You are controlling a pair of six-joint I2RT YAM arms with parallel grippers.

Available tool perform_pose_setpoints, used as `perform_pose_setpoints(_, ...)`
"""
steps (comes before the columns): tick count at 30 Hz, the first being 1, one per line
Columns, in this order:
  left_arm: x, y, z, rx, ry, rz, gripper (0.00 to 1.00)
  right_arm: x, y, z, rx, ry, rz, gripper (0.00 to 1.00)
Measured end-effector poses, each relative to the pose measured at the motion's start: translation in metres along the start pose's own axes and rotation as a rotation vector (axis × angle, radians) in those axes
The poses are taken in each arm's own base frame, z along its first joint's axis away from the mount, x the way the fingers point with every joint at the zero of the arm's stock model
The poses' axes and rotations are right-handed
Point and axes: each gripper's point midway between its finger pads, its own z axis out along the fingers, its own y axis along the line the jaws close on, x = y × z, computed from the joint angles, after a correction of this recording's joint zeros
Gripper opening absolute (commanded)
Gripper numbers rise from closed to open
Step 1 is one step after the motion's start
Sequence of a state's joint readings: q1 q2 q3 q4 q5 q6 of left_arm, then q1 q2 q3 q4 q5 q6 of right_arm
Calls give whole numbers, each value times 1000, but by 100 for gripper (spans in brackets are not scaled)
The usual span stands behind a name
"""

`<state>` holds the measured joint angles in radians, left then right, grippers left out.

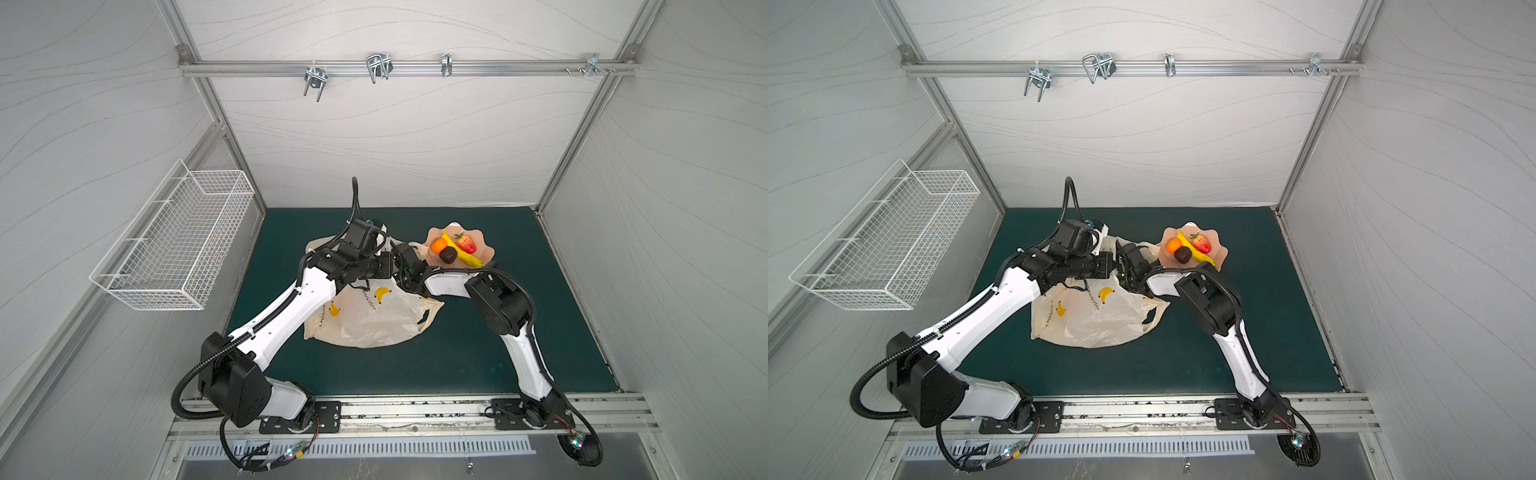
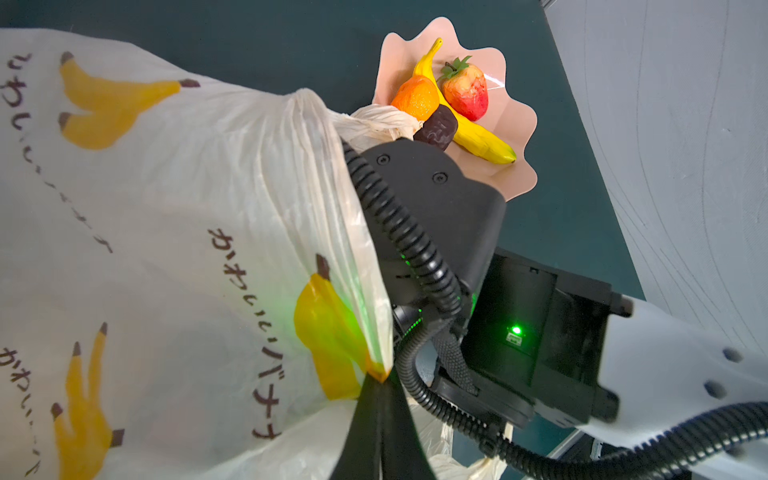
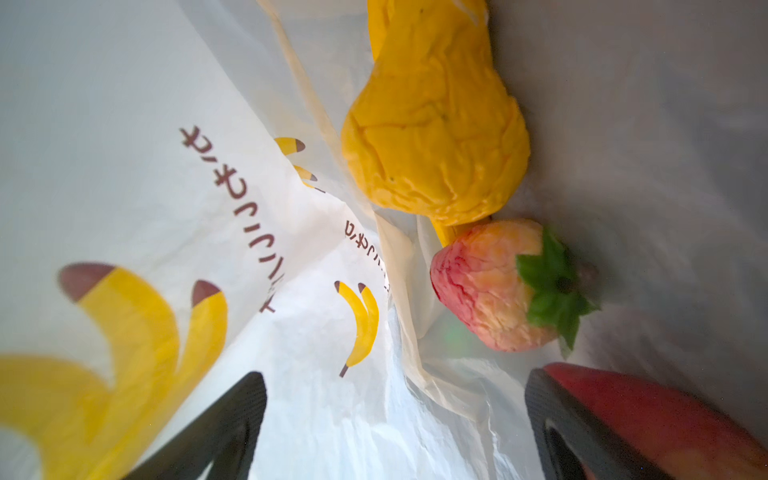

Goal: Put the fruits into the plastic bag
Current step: 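Lower the strawberry into the bag opening held by the left gripper and release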

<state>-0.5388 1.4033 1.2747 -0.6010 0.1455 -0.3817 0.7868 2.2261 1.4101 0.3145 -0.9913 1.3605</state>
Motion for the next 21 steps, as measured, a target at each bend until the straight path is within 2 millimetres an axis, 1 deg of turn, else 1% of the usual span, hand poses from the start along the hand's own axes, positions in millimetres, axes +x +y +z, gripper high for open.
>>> perform_pose_setpoints(5, 0, 1, 0, -6, -3, 0, 0, -1, -5, -13, 3, -33, 16, 99)
perform_pose_setpoints(14, 0, 2, 0, -11, -3, 0, 0, -3, -13, -47, 19, -124, 23, 99)
perform_pose_setpoints(21, 1, 3, 1, -12, 0, -1, 0, -4, -13, -74, 25, -187, 26, 99)
